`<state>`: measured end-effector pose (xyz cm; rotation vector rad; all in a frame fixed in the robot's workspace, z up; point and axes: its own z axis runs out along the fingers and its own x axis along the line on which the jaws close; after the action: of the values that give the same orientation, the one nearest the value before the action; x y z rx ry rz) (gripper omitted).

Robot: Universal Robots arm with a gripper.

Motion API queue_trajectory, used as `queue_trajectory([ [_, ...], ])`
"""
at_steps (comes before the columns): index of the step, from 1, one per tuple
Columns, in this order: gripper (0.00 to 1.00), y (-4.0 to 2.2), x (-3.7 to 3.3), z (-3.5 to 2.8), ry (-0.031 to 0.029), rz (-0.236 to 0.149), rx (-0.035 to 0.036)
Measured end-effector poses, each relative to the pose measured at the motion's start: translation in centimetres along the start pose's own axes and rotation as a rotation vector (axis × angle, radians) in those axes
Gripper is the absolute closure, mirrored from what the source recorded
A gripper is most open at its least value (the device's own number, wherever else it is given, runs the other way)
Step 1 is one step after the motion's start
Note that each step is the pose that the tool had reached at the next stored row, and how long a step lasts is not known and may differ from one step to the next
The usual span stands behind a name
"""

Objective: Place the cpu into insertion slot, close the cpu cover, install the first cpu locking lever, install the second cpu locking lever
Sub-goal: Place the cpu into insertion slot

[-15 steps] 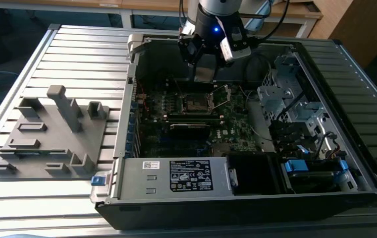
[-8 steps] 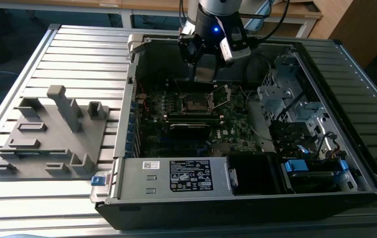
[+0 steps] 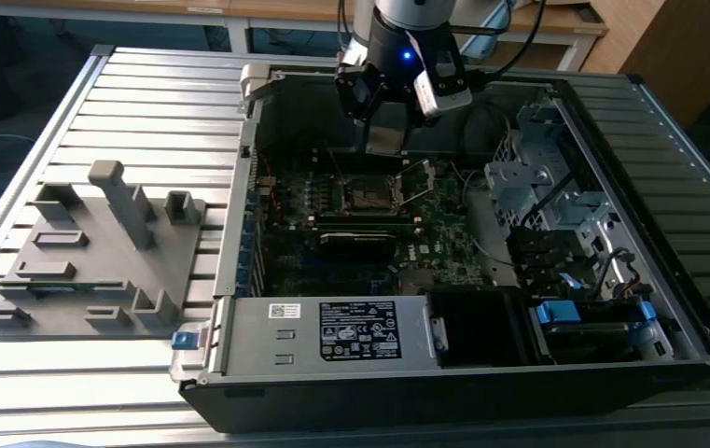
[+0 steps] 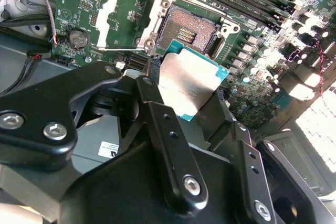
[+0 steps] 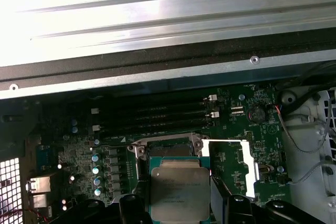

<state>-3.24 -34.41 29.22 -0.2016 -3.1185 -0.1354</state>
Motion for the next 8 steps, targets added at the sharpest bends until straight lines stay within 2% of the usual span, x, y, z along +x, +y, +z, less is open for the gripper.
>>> queue_trajectory([
  [8,0.46,0.00,0.00,0.04,-0.0012,0.013,-0.0003],
])
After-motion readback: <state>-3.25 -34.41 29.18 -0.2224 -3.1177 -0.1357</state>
